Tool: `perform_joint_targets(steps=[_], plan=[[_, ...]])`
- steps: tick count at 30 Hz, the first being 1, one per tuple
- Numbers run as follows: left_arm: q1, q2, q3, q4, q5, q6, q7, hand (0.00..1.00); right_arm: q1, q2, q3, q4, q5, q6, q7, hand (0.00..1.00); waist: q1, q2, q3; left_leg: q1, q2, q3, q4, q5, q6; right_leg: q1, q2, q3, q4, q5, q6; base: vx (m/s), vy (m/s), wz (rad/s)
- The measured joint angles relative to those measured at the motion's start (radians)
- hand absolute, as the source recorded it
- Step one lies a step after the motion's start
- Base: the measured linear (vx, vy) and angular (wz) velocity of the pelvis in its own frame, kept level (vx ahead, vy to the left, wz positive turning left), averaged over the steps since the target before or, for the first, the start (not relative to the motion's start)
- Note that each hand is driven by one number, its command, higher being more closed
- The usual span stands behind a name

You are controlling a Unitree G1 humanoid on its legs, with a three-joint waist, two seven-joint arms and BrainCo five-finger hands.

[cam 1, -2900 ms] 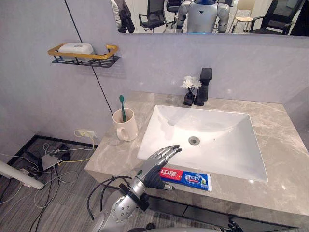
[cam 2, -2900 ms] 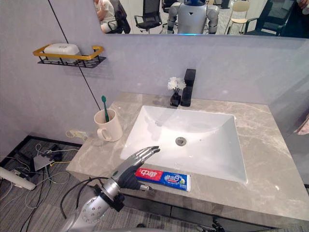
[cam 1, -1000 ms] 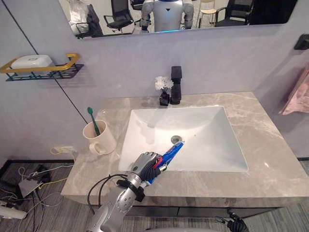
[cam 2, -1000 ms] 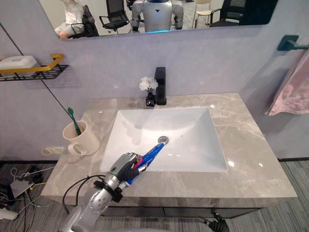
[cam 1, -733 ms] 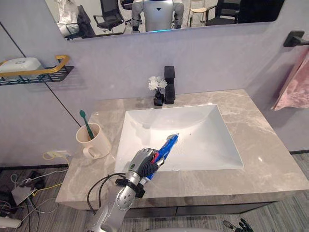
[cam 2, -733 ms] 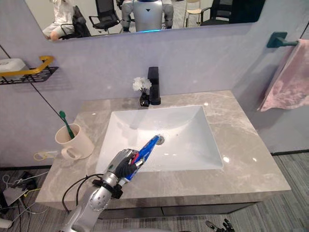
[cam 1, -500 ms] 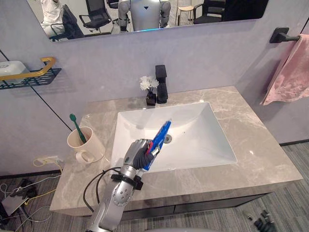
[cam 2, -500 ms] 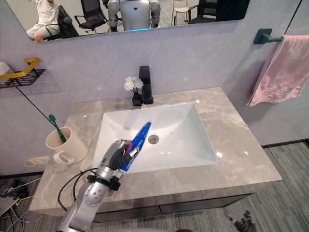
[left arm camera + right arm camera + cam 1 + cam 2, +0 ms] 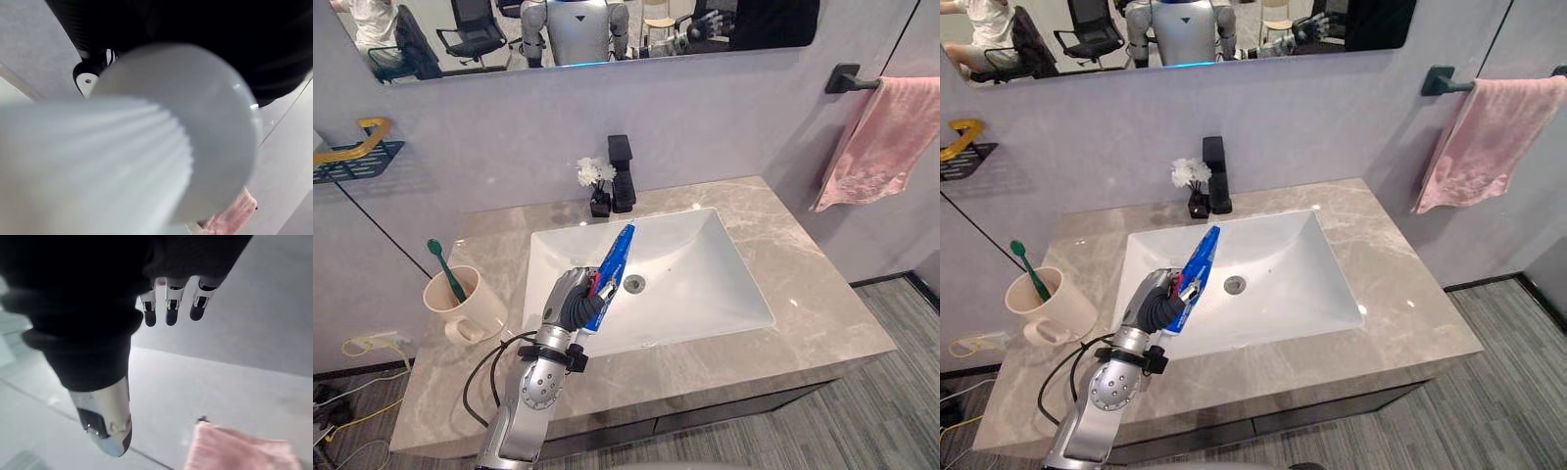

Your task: Organize washtable

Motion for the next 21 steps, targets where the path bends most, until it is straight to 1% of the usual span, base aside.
perform_joint_targets(steps=[1,2,3,4,5,7,8,9,10,12,13,15,16,17,21], plan=[[0.0,0.0,-0.006,0.0,-0.008,0.0,-0.001,1.0,-0.012,-0.018,0.026,-0.009,0.009,-0.01,0.004,0.0,0.001,0.002,-0.003,-0.002,0.0,0.0,0.0,0.0,0.0,-0.002,0.0,0.0,0.001,0.0,0.0,-0.04,0.02,0.0],[0.0,0.0,-0.022,0.0,-0.014,-0.001,-0.001,1.0,-0.048,-0.065,0.091,-0.02,0.031,-0.028,0.022,0.0,0.003,0.003,-0.015,-0.012,-0.001,-0.001,0.001,0.0,0.0,-0.015,-0.001,0.0,0.005,0.0,0.0,-0.01,0.013,0.03],[-0.003,-0.001,-0.042,0.0,-0.023,-0.003,-0.003,1.0,-0.101,-0.114,0.168,-0.03,0.044,-0.034,0.042,0.0,0.009,0.006,-0.018,-0.015,-0.002,-0.005,0.003,0.001,0.001,-0.015,-0.002,-0.004,0.006,0.001,0.002,0.0,0.01,0.05],[-0.005,-0.002,-0.05,0.0,-0.026,-0.003,-0.006,1.0,-0.121,-0.13,0.196,-0.032,0.05,-0.036,0.045,0.0,0.013,0.007,-0.019,-0.015,-0.002,-0.007,0.004,0.001,0.001,-0.014,-0.002,-0.006,0.006,0.001,0.002,0.0,-0.003,0.15],[-0.011,-0.009,-0.075,-0.003,-0.03,-0.004,-0.017,1.0,-0.17,-0.169,0.273,-0.033,0.076,-0.047,0.062,0.0,0.026,0.015,-0.027,-0.021,-0.004,-0.018,0.007,0.001,0.001,-0.012,-0.003,-0.016,0.007,0.001,0.002,-0.01,-0.007,0.18],[-0.013,-0.016,-0.088,-0.011,-0.04,-0.005,-0.019,1.0,-0.222,-0.194,0.351,-0.034,0.1,-0.055,0.069,0.0,0.03,0.016,-0.028,-0.032,-0.011,-0.035,0.014,0.002,0.003,-0.011,-0.004,-0.034,0.007,0.001,0.003,-0.01,-0.005,0.31],[-0.022,-0.018,-0.102,-0.014,-0.054,-0.004,-0.019,1.0,-0.257,-0.204,0.404,-0.033,0.119,-0.057,0.079,0.0,0.035,0.021,-0.031,-0.042,-0.013,-0.052,0.02,0.003,0.004,-0.01,-0.005,-0.049,0.007,0.001,0.003,-0.01,-0.011,0.35],[-0.031,-0.018,-0.117,-0.017,-0.062,-0.004,-0.019,1.0,-0.286,-0.207,0.471,-0.033,0.141,-0.058,0.086,0.0,0.048,0.022,-0.032,-0.044,-0.014,-0.057,0.02,0.006,0.006,-0.009,-0.006,-0.056,0.007,0.001,0.003,0.0,-0.011,0.26],[-0.036,-0.018,-0.123,-0.017,-0.066,-0.004,-0.019,1.0,-0.294,-0.207,0.497,-0.033,0.149,-0.058,0.088,0.0,0.051,0.022,-0.032,-0.044,-0.014,-0.059,0.02,0.006,0.006,-0.008,-0.007,-0.059,0.007,0.001,0.003,-0.01,-0.013,0.21],[-0.052,-0.018,-0.154,-0.017,-0.068,-0.005,-0.018,1.0,-0.304,-0.206,0.606,-0.033,0.179,-0.057,0.104,0.0,0.054,0.022,-0.032,-0.044,-0.017,-0.083,0.02,0.009,0.01,0.006,-0.012,-0.089,0.007,0.001,0.003,-0.01,-0.018,0.28],[-0.054,-0.018,-0.158,-0.017,-0.068,-0.005,-0.018,1.0,-0.305,-0.203,0.629,-0.033,0.186,-0.057,0.106,0.0,0.055,0.022,-0.032,-0.044,-0.019,-0.085,0.02,0.01,0.011,0.007,-0.014,-0.093,0.007,0.001,0.003,-0.01,-0.007,0.19],[-0.065,-0.017,-0.172,-0.017,-0.068,-0.004,-0.015,1.0,-0.306,-0.155,0.72,-0.031,0.21,-0.054,0.108,0.0,0.058,0.02,-0.031,-0.047,-0.026,-0.092,0.019,0.012,0.014,0.007,-0.021,-0.098,0.008,0.001,0.003,-0.03,0.021,0.08],[-0.065,-0.017,-0.172,-0.017,-0.068,-0.004,-0.015,1.0,-0.306,-0.155,0.721,-0.031,0.21,-0.054,0.108,0.0,0.058,0.02,-0.031,-0.047,-0.026,-0.092,0.019,0.012,0.014,0.007,-0.021,-0.098,0.008,0.001,0.003,-0.04,0.028,0.08],[-0.073,-0.017,-0.186,-0.017,-0.068,-0.004,-0.011,1.0,-0.306,-0.117,0.782,-0.021,0.222,-0.046,0.112,0.0,0.062,0.02,-0.03,-0.048,-0.032,-0.096,0.018,0.015,0.019,0.008,-0.027,-0.103,0.008,0.0,0.005,-0.03,0.02,0.09],[-0.116,-0.018,-0.213,-0.017,-0.068,-0.004,0.005,1.0,-0.292,-0.029,0.893,0.016,0.23,-0.012,0.13,0.0,0.066,0.019,-0.029,-0.049,-0.044,-0.114,0.004,0.028,0.029,0.011,-0.036,-0.124,0.01,0.0,0.006,-0.04,0.019,0.16]])
